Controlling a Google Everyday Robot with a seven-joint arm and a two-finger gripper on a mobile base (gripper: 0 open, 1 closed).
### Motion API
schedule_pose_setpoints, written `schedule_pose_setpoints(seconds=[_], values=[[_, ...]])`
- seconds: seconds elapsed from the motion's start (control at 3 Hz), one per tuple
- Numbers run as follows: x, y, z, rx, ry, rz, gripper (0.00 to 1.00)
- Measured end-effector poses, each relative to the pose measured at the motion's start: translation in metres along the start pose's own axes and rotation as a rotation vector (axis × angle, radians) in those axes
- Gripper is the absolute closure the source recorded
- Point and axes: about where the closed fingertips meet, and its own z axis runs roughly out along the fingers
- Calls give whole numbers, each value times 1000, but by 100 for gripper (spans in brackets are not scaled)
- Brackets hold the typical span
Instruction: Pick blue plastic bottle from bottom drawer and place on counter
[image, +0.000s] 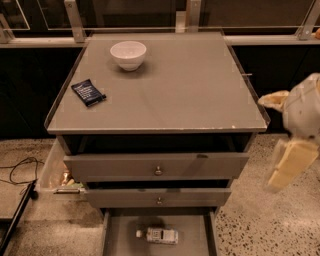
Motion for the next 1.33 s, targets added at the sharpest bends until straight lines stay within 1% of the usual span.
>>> schedule_pose_setpoints(seconds=[0.33,0.67,1.0,1.33], values=[[20,30,44,3,-124,9,0],[37,44,103,32,-213,-12,0],[53,37,157,44,-222,-17,0],[53,37,157,44,-221,-17,0]])
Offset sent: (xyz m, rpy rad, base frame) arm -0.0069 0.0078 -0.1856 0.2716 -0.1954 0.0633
